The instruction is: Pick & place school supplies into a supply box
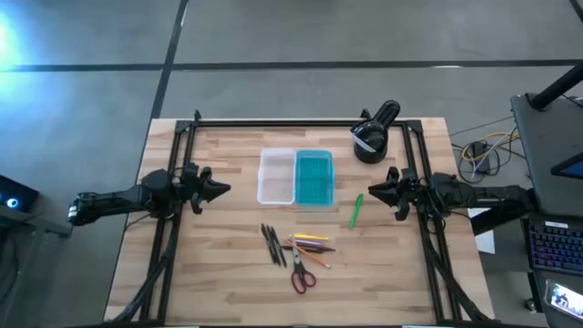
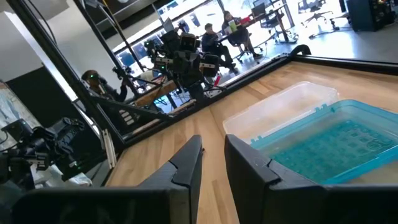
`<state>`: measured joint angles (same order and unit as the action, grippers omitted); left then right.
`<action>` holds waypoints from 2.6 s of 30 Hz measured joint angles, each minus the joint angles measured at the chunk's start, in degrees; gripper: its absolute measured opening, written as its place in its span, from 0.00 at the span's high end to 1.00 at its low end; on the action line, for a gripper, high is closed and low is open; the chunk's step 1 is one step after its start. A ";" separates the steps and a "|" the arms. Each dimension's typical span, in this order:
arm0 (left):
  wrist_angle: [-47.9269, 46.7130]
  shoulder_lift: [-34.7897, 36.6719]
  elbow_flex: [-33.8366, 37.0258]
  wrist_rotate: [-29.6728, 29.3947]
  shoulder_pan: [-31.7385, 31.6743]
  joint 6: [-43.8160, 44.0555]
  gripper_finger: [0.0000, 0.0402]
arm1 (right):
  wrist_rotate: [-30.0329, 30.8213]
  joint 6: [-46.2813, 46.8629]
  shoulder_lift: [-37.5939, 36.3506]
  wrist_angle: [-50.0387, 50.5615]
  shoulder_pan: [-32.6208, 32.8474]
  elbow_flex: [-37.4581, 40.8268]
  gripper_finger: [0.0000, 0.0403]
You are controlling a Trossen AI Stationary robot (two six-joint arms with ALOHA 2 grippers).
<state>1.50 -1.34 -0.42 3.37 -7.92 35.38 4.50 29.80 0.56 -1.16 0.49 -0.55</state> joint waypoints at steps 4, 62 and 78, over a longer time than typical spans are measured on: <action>0.00 0.01 0.00 0.01 -0.01 0.00 1.00 | 0.01 0.00 0.00 0.02 0.00 0.00 0.84; 3.08 -0.57 0.01 -18.94 -0.07 24.20 1.00 | 5.00 66.22 53.79 45.85 0.00 -35.32 0.73; 1.42 -0.73 -0.01 -18.67 -0.09 26.81 1.00 | -4.38 65.69 83.34 45.00 0.02 -44.37 0.36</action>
<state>2.92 -2.07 -0.43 -15.30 -8.01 62.19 0.12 95.50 83.89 43.83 0.51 -44.92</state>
